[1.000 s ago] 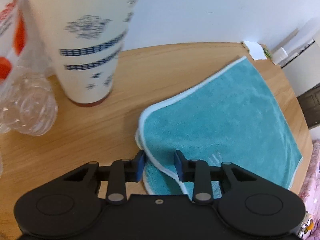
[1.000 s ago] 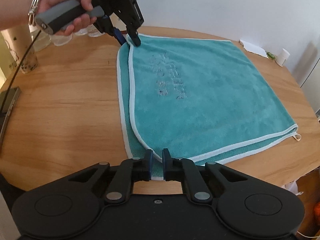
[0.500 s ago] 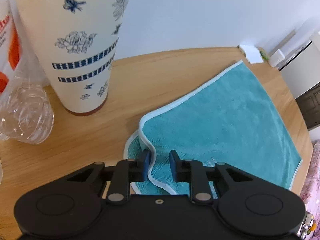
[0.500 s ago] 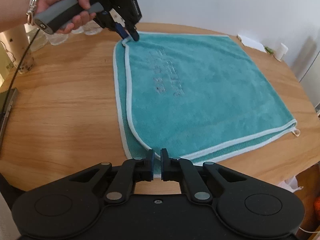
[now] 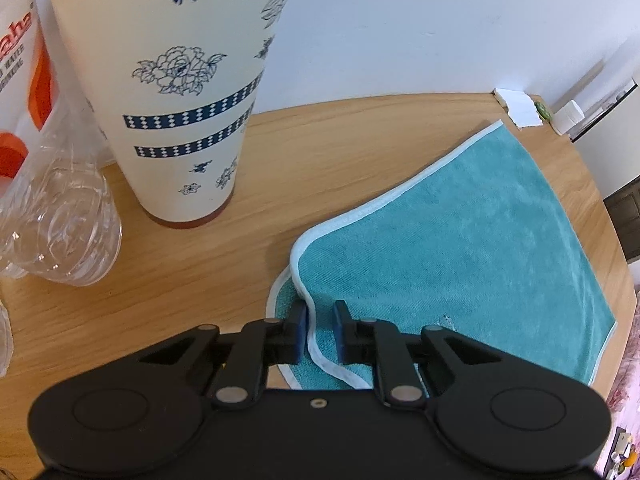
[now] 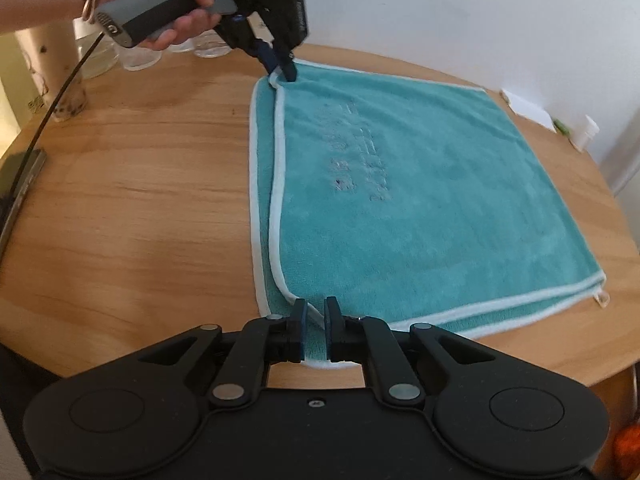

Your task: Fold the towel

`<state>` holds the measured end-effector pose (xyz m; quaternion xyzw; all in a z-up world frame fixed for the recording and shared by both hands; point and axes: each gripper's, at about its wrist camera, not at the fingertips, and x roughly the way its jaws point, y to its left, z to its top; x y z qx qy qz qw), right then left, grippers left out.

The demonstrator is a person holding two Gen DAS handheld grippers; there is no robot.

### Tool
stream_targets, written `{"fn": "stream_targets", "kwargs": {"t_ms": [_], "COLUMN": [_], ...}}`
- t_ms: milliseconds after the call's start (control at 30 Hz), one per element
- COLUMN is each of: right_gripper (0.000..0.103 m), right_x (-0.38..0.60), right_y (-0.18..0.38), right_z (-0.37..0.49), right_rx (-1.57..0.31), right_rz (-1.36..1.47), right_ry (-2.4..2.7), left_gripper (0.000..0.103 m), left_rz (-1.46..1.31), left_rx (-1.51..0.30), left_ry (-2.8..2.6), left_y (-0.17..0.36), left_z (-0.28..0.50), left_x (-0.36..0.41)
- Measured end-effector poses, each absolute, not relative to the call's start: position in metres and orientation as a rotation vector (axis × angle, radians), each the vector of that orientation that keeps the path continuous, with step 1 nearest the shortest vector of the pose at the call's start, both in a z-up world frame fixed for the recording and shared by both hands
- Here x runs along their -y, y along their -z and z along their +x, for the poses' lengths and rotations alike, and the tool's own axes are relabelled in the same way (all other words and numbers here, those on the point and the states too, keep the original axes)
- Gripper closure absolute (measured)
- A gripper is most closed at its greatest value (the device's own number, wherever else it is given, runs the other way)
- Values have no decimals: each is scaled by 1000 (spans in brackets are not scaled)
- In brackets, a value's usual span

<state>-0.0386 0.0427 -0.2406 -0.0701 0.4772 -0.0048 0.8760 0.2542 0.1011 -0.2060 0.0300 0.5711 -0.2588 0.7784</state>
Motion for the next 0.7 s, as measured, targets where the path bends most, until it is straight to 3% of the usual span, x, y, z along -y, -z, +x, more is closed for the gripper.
{"fn": "stream_targets", "kwargs": {"t_ms": [133,300,433,533,600,633,700], "right_gripper": [100,98,91,79,79,80,102], "right_x": [-42,-44,-51,-52,-53,-55,-57], "right_y": [239,233,238,241,244,244,245], "right_z": [-33,-38,-35,-30,-25,-24,-23], "right_rx": [-996,-1010,-1027,-1032,-1045,-1047,-1051], "right_rz": [-166,-227,-352,-422,-471,-491,-530], "right_ry": [-11,-91,-127,-172,-213,-231,-266], "left_gripper": [93,93,91,87,87,87,88], "left_rz": [88,82,90,76,81,88,100], "left_rx": [-1220,-1227,-1233,-1241,-1239,-1236,-1229], "left_ry": [569,579,583,582,585,588,592], "left_y": [206,206,206,207,207,207,207], "left_z": [253,254,254,256,255,255,254], "left_x": [-102,-104,-103,-102,-101,-100,-99]}}
